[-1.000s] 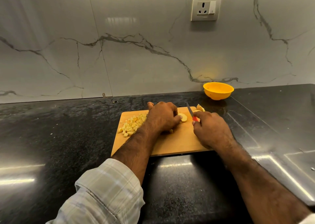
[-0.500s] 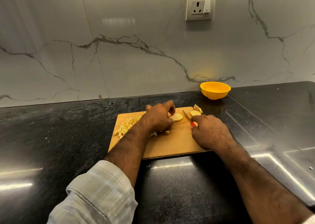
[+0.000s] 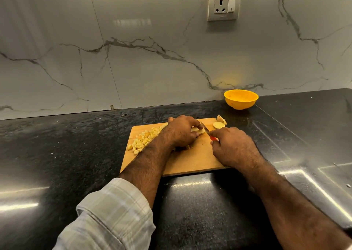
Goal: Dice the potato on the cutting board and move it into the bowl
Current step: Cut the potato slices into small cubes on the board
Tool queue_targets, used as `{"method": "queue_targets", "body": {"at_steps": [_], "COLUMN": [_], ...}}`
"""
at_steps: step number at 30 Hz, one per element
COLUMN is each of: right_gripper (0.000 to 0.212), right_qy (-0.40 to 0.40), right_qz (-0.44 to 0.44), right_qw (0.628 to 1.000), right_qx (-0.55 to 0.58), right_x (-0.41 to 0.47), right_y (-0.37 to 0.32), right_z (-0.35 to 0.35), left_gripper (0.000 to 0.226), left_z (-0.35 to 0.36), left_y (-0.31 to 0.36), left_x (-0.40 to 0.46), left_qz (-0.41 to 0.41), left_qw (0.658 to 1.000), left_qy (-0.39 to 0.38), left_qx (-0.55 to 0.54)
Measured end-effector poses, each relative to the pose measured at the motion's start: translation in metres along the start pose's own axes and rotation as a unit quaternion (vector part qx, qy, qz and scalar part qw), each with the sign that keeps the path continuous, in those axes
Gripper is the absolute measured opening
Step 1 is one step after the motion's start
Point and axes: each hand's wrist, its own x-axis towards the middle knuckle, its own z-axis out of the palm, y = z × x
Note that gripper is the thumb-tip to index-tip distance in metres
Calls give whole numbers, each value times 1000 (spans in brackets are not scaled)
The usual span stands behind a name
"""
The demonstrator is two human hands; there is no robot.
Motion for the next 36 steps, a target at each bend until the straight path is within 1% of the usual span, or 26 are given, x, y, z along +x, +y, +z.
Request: {"method": "queue_targets", "body": {"at_steps": [3,6,9,14,16,18,22,24,29,34,36], "right_gripper": [44,45,41,39,39,40,38,39,40,30,31], "right_qy": [-21,-30,-34,2,32,41,-1,-10,-11,-28,-25], "right_qz": [-3,-2,-1,9,9,3,-10,-9,-2,-17,-19], "right_qw": [1000,999,999,1000,999,999,1000,1000,999,997,998], "right_qx": [-18,-21,-19,5,-1,3,-19,-27,-31,-68,-63], "right_x": [0,3,9,10,4,-2,-8,-8,-7,-2,3], "right_y": [-3,-5,-10,-11,-8,-7,-14,-16,-18,-27,-28], "right_z": [-2,0,1,5,3,1,1,0,-1,1,3], "left_gripper": [33,31,29,33,33,30,26,26,27,22,21], "left_z": [1,1,1,3,5,5,5,4,-1,-2,-2], "left_y": [0,1,0,-1,0,1,2,2,3,0,-1], "left_x": [2,5,6,2,-1,-3,-4,-5,-5,-6,-6], "left_qz": [1,1,-1,4,4,0,-6,-12,-11,2,6], "left_qw": [1000,1000,1000,1000,999,999,999,998,997,997,998], "left_qy": [-7,-7,-6,2,20,30,37,35,29,39,39], "left_qx": [13,1,-3,30,29,17,-37,-57,-65,-63,-58]}}
